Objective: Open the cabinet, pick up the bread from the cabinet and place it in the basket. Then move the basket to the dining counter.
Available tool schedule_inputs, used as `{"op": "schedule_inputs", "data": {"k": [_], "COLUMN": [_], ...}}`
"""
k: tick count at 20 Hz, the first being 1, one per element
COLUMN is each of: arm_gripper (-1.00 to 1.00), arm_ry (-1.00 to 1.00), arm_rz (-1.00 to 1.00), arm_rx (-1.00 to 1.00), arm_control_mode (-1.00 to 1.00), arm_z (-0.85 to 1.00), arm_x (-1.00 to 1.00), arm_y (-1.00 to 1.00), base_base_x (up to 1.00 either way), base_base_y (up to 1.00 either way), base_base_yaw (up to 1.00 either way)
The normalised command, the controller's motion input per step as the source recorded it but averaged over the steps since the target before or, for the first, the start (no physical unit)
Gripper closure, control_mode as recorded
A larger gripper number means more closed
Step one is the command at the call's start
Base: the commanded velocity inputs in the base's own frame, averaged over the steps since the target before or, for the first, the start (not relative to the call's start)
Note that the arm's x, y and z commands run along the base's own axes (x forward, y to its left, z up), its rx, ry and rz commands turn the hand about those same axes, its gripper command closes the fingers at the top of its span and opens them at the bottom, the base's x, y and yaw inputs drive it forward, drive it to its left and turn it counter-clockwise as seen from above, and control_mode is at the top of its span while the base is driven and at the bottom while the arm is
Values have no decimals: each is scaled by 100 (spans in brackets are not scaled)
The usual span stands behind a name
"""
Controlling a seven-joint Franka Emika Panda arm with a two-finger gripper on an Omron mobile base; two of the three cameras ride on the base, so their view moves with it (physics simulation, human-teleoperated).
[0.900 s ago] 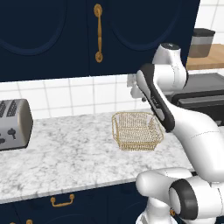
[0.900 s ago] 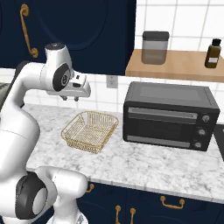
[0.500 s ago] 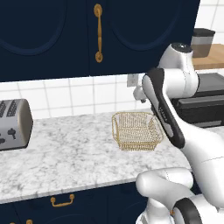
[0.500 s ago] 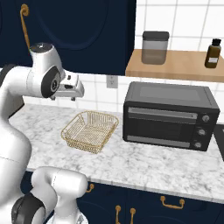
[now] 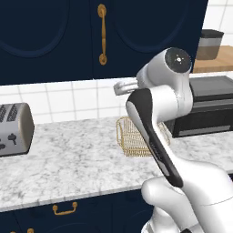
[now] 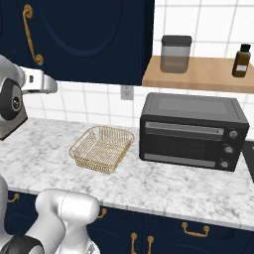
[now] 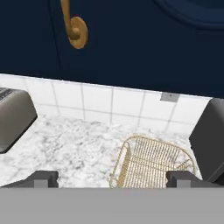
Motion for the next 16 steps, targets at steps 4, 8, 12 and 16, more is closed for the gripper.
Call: {"op": "schedule_inputs", "data": {"k": [4, 8, 12, 16], "arm_gripper": [-100, -100, -100, -100], "arm_ry": [-29, -1, -5, -9], "arm_rz": [0, 0, 0, -1], "arm_rx": [10, 13, 4, 0], "arm_control_mode": [-100, -100, -100, -100], "arm_z": [87, 81, 48, 26], "arm_x": [1, 10, 25, 20], "arm_y": [81, 29, 20, 19], "base_base_x": [0, 0, 0, 0], "base_base_y": [0, 0, 0, 0], "base_base_yaw": [0, 0, 0, 0]}}
